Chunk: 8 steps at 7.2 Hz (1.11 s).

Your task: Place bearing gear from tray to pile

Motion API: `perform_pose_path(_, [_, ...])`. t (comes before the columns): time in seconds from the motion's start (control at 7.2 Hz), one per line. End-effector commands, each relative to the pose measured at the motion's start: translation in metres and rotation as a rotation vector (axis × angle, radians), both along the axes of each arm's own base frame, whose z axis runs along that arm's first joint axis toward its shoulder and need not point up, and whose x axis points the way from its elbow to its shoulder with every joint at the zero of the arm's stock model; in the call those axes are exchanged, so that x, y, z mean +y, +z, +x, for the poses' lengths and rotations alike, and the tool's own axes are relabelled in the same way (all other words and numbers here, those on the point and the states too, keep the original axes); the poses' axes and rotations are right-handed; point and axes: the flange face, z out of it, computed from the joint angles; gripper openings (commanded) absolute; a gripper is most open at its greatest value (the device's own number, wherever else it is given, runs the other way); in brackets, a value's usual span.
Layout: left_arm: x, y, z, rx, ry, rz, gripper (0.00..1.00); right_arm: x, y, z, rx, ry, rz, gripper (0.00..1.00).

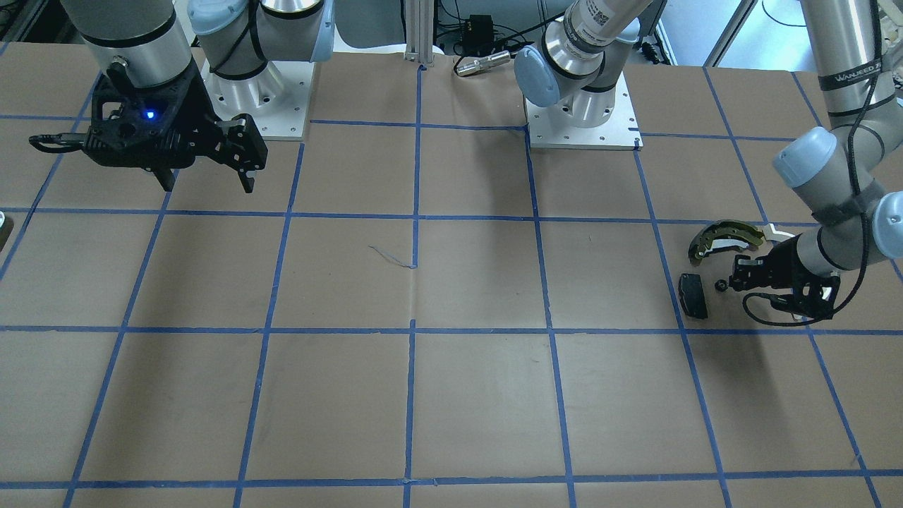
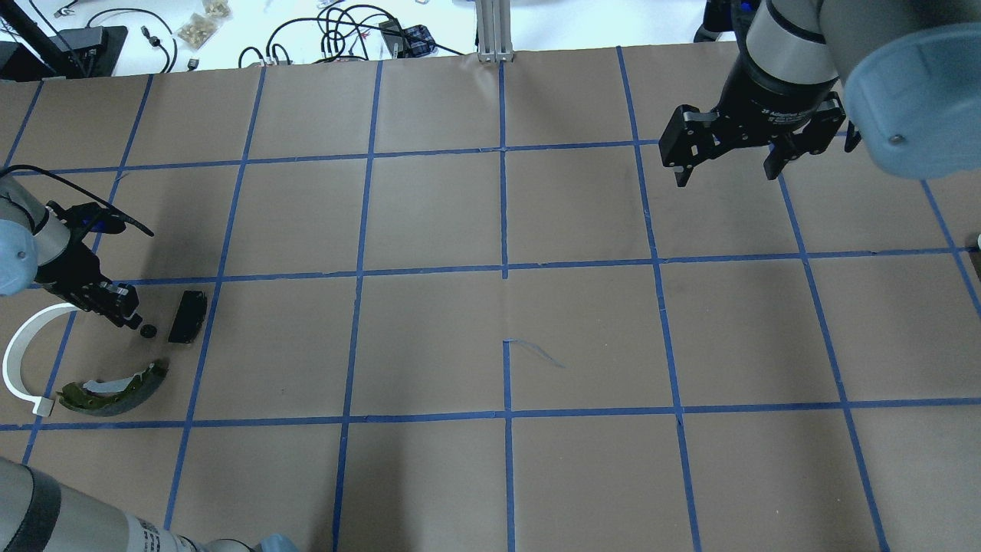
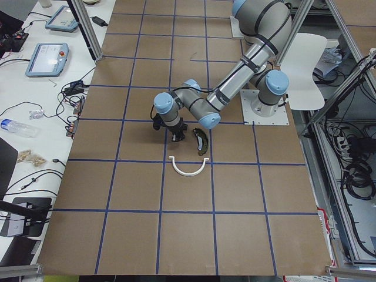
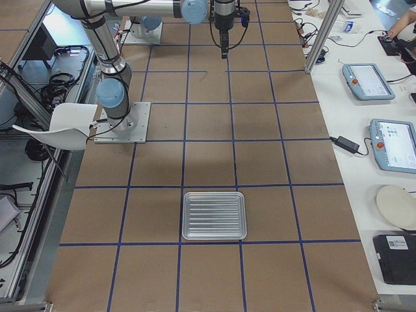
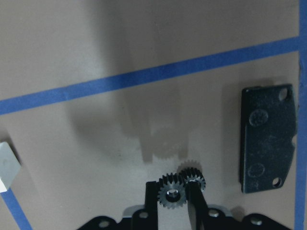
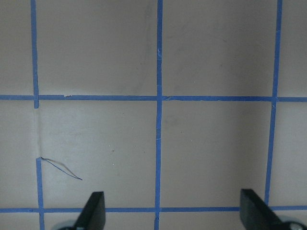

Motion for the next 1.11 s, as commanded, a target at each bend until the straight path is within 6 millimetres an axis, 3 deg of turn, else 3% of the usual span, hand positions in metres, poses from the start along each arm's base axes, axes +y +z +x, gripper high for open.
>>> perform_pose_path(0.0, [0.0129,-0.0084,-0.003,-0.014,-0.008,0.039,0.0,0.0003,0.0003,-0.0006,0.001,0.001,0.0,1.0])
perform_pose_path(0.42, [0.0116,-0.0075,-0.0016,-0.022,-0.041,0.022,0.0,0.0002,0.0005,-0.0006,0.001,0.001,-0.001,1.0])
perform_pose_path(0.56, [0.0116,-0.0079,0.0009,-0.043,-0.044,0.027,0.07,0.0008,0.0011,-0.0009,0.004,0.001,-0.001,1.0])
perform_pose_path(0.69, [0.0112,-0.0098,0.0017,-0.048,-0.045,0.028,0.25,0.0019,0.0024,-0.0007,0.003,0.001,-0.003,1.0])
perform_pose_path(0.83, [0.0104,-0.009,0.0022,-0.049,-0.048,0.024,0.53,0.0013,0.0018,-0.0007,0.003,0.001,-0.003,1.0])
perform_pose_path(0.97, [0.0096,-0.0098,0.002,-0.048,-0.047,0.015,0.72,0.0011,0.0018,-0.0016,0.005,0.001,-0.003,1.0])
